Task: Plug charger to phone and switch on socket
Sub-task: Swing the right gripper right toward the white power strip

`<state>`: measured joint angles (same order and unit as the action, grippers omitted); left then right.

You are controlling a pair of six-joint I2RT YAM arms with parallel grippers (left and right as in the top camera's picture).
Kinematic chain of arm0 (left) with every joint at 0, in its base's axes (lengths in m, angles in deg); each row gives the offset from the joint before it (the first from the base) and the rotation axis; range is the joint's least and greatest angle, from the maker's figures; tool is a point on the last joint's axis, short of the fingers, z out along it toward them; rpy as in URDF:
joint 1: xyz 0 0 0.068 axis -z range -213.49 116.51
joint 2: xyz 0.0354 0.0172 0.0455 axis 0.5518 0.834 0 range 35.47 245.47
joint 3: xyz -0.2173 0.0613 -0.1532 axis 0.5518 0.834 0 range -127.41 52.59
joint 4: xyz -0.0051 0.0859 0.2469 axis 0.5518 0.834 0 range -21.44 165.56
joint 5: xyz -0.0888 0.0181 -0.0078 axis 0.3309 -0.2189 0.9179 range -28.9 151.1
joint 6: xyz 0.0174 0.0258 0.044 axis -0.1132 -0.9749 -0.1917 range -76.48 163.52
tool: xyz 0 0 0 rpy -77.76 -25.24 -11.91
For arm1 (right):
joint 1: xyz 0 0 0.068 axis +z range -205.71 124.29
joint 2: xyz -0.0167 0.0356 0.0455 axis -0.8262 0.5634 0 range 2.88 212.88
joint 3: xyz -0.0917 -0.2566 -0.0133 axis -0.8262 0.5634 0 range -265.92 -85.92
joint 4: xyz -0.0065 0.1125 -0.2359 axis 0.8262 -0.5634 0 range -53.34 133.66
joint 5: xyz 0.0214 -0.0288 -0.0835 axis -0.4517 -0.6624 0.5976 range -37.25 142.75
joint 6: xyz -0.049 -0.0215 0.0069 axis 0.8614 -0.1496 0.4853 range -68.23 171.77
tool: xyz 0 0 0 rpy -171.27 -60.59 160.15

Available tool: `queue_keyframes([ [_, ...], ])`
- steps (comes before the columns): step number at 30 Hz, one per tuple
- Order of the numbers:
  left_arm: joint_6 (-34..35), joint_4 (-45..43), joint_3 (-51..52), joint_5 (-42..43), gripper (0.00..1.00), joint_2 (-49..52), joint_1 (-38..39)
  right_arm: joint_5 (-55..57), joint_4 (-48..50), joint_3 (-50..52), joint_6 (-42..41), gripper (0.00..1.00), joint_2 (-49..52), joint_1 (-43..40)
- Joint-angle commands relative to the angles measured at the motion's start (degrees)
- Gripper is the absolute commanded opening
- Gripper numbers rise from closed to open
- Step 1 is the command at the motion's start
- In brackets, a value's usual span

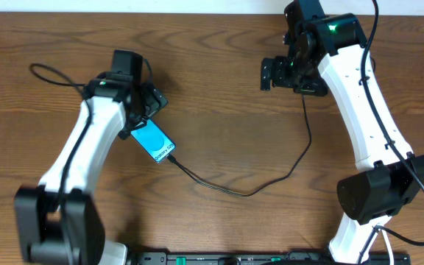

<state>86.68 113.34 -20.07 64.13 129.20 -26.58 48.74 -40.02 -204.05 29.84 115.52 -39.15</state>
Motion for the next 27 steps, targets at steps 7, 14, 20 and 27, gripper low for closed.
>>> queue_keyframes([
  [7,-3.13,2.75,-1.64,-0.74,0.98,-17.03,0.02,0.66,-0.76,-1.07,-1.38,0.99,-1.42,-2.25],
  [14,-4.61,4.09,-1.62,-1.40,0.98,-25.14,0.02,-2.67,-2.05,-1.07,-1.60,0.99,-2.16,-8.57],
  [20,-4.59,5.75,-1.62,-2.45,0.98,-27.43,0.02,-5.57,-2.80,-1.07,-0.28,0.99,-4.15,-13.62],
  [27,-4.59,6.80,-1.62,-2.45,0.98,-27.54,0.02,-5.14,-3.76,-1.07,0.50,0.99,-9.55,-18.21],
])
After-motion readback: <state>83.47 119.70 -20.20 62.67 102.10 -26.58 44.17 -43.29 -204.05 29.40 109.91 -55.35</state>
